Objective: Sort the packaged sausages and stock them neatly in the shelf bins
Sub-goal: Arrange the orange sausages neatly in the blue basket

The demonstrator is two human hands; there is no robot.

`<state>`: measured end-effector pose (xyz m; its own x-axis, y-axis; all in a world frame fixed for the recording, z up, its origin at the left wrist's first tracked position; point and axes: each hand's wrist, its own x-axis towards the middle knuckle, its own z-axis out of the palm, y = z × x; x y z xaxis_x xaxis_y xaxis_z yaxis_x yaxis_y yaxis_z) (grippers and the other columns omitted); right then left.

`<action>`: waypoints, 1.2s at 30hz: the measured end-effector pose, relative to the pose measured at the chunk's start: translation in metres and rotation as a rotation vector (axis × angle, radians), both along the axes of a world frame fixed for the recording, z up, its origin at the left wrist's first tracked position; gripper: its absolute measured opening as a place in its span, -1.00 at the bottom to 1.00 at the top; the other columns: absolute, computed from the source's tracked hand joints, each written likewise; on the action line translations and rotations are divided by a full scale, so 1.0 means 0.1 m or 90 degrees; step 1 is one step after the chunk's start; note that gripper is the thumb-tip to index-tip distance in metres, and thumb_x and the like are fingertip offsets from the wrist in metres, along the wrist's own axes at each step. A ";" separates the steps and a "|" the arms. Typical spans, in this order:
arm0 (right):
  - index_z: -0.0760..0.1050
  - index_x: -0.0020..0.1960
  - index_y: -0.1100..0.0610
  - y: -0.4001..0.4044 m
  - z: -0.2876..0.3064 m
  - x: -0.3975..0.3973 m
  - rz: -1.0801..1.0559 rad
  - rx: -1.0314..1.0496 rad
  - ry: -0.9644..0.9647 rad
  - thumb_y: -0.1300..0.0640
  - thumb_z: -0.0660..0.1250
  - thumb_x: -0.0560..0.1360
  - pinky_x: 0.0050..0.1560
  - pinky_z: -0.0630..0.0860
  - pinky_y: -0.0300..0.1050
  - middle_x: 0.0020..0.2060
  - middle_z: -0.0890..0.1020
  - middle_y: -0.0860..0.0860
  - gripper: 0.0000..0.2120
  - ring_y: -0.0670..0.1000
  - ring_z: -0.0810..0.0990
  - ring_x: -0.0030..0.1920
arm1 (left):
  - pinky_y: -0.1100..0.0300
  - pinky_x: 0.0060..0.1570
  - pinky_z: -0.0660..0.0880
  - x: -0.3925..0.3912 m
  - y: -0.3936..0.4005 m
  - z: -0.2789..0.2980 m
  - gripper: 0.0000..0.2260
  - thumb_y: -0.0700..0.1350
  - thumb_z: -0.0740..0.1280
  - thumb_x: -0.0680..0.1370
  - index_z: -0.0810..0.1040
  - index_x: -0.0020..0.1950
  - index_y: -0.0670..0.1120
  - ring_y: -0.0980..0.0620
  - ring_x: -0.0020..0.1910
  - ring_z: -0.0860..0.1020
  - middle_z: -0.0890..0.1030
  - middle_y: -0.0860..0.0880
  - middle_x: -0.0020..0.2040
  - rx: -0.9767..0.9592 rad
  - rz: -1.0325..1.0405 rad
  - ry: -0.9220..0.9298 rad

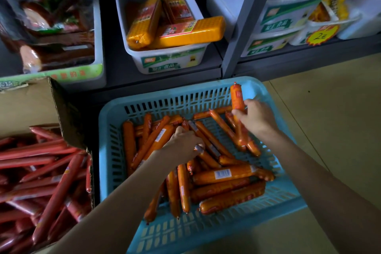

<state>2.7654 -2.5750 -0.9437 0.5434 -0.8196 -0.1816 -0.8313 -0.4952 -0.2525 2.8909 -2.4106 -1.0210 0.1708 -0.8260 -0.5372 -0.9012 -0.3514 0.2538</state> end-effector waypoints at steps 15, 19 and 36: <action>0.23 0.41 0.16 0.08 -0.36 -0.37 0.148 -0.053 0.178 0.20 0.10 0.60 0.04 0.49 0.04 0.27 0.34 0.16 -0.63 0.21 0.53 0.12 | 0.27 -0.01 0.49 0.12 0.05 0.58 -0.57 -0.45 0.13 0.49 0.45 0.15 0.03 0.06 0.13 0.51 0.36 0.00 0.23 -0.211 0.179 0.051; 0.44 0.25 0.15 0.16 -0.41 -0.23 0.226 0.019 0.069 0.20 0.21 0.57 0.15 0.37 -0.12 0.20 0.49 0.09 -0.74 0.09 0.47 0.23 | 0.29 -0.02 0.42 0.13 0.08 0.58 -0.60 -0.45 0.16 0.47 0.50 0.04 0.03 0.04 0.15 0.48 0.38 0.00 0.15 -0.259 0.233 0.074; 0.48 0.13 0.22 0.26 -0.41 -0.08 0.294 0.134 0.082 0.17 0.28 0.54 0.04 0.48 0.00 0.04 0.59 0.14 -0.80 0.12 0.52 0.12 | 0.07 0.41 0.17 -0.08 0.22 0.46 -0.57 0.01 0.16 0.61 0.23 0.48 0.02 -0.02 0.45 0.22 0.21 -0.02 0.48 -0.076 0.034 -0.024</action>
<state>2.7574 -2.5493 -0.9844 0.8018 -0.4385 -0.4059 -0.5694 -0.7668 -0.2963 2.8831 -2.3883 -0.9754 0.2348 -0.8726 -0.4283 -0.8913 -0.3691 0.2634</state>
